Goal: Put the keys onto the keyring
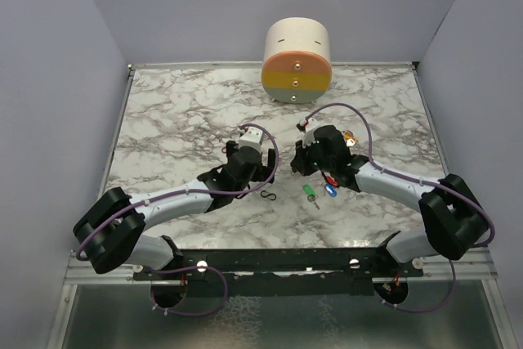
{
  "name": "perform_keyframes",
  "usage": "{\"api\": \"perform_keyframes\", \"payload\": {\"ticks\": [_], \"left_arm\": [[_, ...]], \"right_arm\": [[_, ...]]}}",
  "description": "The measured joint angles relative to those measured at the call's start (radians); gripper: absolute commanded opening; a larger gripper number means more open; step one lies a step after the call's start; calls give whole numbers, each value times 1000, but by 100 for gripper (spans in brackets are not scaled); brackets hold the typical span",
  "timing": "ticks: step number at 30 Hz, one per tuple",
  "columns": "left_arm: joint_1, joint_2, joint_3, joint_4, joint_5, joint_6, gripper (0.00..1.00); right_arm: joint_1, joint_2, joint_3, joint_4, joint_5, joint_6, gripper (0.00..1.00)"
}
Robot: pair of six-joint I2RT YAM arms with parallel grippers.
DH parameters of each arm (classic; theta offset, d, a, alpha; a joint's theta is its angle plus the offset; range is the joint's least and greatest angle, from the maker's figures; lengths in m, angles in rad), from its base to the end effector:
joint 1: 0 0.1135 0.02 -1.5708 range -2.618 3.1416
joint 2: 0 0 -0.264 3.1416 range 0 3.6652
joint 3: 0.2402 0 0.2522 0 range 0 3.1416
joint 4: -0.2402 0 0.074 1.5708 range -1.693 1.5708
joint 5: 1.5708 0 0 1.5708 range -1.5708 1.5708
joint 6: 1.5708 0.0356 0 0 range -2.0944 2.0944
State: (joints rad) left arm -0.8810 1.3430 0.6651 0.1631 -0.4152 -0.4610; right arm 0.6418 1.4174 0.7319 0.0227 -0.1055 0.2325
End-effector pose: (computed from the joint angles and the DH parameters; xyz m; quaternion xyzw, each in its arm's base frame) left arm 0.1903 -0.2081 0.2113 0.0747 0.8483 -0.1671 0.4968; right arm 0.2329 0.1787 0.1985 -0.2050 0.8740 0.2283 0.3767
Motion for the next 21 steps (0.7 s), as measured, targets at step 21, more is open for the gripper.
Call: {"api": "perform_keyframes", "payload": {"ticks": [21], "left_arm": [[16, 94, -6, -11, 32, 0, 87]], "right_arm": [[0, -53, 0, 1, 12, -16, 1]]}}
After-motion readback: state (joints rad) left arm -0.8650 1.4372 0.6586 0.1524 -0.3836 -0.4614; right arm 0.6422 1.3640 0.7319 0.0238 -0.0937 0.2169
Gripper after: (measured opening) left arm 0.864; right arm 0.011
